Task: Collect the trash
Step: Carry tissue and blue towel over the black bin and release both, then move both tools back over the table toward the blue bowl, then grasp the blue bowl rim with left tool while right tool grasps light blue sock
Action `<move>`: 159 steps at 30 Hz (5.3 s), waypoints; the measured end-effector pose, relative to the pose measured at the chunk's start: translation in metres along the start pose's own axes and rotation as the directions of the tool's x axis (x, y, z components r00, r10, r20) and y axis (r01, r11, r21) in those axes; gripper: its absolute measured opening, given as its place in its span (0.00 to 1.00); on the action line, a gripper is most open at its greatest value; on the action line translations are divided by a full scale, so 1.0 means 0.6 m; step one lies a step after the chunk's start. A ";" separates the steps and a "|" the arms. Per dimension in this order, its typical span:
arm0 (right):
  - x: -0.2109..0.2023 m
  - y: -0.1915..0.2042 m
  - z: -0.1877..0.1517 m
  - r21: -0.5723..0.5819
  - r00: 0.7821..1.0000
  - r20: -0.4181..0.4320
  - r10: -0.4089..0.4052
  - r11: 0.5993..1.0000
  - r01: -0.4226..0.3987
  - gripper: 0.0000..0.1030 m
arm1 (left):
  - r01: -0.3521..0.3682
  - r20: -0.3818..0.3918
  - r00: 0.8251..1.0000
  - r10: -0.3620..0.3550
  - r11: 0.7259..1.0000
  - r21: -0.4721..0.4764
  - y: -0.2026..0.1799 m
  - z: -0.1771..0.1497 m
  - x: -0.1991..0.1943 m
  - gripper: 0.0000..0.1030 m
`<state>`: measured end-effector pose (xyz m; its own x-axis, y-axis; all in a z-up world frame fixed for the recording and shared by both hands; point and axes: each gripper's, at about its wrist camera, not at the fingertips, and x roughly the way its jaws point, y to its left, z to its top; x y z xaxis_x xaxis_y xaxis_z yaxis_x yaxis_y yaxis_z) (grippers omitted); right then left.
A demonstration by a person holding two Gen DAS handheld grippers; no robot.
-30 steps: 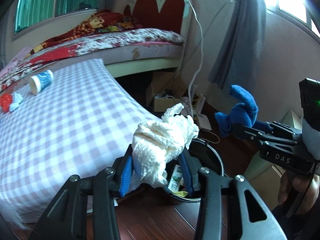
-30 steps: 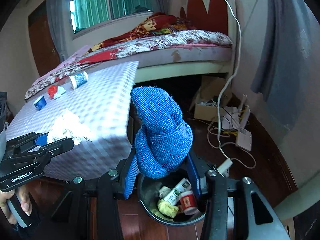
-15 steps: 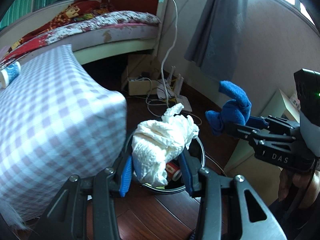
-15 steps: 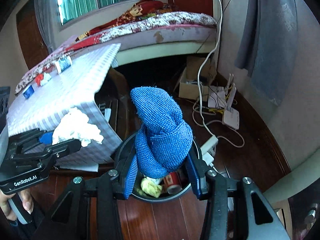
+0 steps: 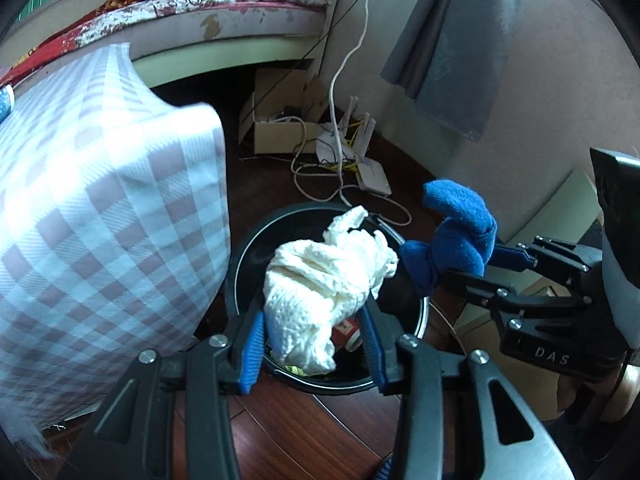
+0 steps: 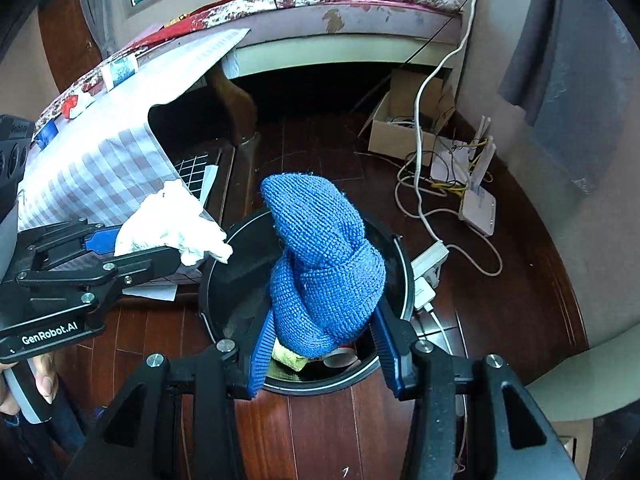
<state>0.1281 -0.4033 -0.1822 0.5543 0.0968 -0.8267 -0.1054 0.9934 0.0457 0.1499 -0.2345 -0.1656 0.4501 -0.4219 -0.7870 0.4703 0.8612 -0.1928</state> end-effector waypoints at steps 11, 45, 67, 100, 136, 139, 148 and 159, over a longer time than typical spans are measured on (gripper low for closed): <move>0.067 0.000 0.005 -0.020 0.993 -0.110 0.028 0.999 -0.030 0.68 | 0.004 -0.039 0.999 -0.004 1.000 -0.010 0.004 -0.002 0.039 0.68; 0.017 0.003 0.003 0.039 0.992 -0.090 -0.083 0.995 0.087 0.99 | -0.156 0.010 0.988 0.157 0.987 -0.031 0.042 -0.030 -0.028 0.95; -0.063 0.093 0.031 -0.003 0.995 0.003 -0.102 0.995 0.102 0.99 | -0.197 0.099 0.973 0.210 0.973 -0.120 0.097 -0.055 -0.144 0.96; -0.087 0.481 0.262 -0.279 0.962 0.198 0.186 0.952 -0.126 0.99 | -0.460 0.157 0.792 0.590 0.747 -0.480 0.441 -0.069 -0.417 0.96; 0.229 0.846 0.511 -0.493 0.953 0.035 0.301 0.835 -0.245 0.99 | -0.572 -0.009 0.729 0.684 0.602 -0.556 0.884 0.055 -0.310 0.95; 0.243 0.853 0.520 -0.492 0.954 0.029 0.298 0.835 -0.246 0.99 | -0.562 -0.013 0.744 0.668 0.616 -0.552 0.897 0.055 -0.304 0.74; 0.267 0.901 0.544 -0.473 0.948 0.019 0.318 0.838 -0.272 0.99 | -0.565 0.003 0.736 0.676 0.617 -0.548 0.898 0.037 -0.323 0.74; 0.302 0.932 0.562 -0.433 0.954 -0.022 0.300 0.857 -0.279 0.40 | -0.567 0.004 0.735 0.678 0.618 -0.545 0.899 0.033 -0.326 0.74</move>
<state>0.4478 0.1906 -0.1175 0.4789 0.3889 -0.7870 -0.6028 0.7974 0.0272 0.3307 0.3070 -0.1037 0.6528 0.2728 -0.7067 -0.3782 0.9257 0.0080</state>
